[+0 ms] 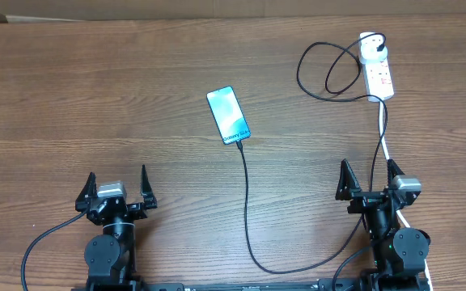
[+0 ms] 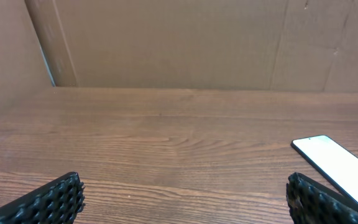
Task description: Plug charger to phone and switch on socket
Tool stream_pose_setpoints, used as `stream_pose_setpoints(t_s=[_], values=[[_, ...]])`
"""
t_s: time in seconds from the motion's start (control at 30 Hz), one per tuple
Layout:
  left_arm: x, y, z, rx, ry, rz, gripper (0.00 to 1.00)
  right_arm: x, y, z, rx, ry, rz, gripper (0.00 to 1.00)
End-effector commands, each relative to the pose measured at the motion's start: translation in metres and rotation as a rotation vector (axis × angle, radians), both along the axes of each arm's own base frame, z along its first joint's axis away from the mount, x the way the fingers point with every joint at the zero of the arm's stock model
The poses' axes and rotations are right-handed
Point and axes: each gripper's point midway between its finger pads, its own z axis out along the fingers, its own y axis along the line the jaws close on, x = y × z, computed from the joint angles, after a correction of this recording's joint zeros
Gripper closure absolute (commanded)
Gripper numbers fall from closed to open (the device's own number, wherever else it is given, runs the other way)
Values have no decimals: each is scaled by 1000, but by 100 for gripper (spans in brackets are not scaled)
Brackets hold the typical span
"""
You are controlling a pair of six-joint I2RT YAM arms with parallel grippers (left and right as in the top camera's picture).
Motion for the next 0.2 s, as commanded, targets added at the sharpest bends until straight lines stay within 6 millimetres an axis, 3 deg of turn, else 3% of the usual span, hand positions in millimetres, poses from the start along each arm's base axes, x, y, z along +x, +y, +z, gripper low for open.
stream_pose_setpoints(t_s=[0.0,0.17], values=[[0,0,0,-7,-6,-1,0,0,0,-2,4,-3,-4,0],[0,0,0,-7,-6,-1,0,0,0,-2,4,-3,-4,0]])
